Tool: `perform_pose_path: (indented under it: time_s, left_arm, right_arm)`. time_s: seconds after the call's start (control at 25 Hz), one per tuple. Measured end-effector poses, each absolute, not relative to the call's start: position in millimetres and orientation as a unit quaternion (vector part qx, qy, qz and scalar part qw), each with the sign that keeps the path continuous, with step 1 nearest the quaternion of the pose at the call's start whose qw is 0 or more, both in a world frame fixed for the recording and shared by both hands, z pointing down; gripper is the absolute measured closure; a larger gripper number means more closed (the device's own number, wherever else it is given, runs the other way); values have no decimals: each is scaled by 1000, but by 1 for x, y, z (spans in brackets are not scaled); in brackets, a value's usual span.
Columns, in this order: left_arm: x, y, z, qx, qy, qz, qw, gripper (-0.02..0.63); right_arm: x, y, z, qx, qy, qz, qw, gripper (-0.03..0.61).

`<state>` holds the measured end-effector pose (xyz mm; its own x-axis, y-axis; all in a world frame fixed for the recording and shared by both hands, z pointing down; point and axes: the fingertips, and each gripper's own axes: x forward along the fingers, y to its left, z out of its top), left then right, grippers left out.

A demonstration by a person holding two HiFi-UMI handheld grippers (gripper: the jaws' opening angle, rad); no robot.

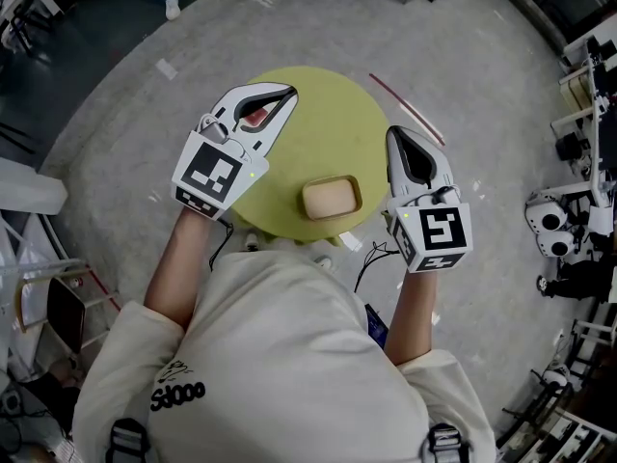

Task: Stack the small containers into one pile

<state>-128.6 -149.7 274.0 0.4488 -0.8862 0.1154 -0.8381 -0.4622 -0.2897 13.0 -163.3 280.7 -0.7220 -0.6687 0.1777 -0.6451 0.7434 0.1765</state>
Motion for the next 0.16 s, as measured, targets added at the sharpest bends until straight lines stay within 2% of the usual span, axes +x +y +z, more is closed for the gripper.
perform_pose_path:
  time_s: [0.16]
  left_arm:
    - [-127, -148, 277, -848, 507, -126, 93, 607]
  right_arm:
    - [12, -161, 285, 354, -927, -48, 117, 569]
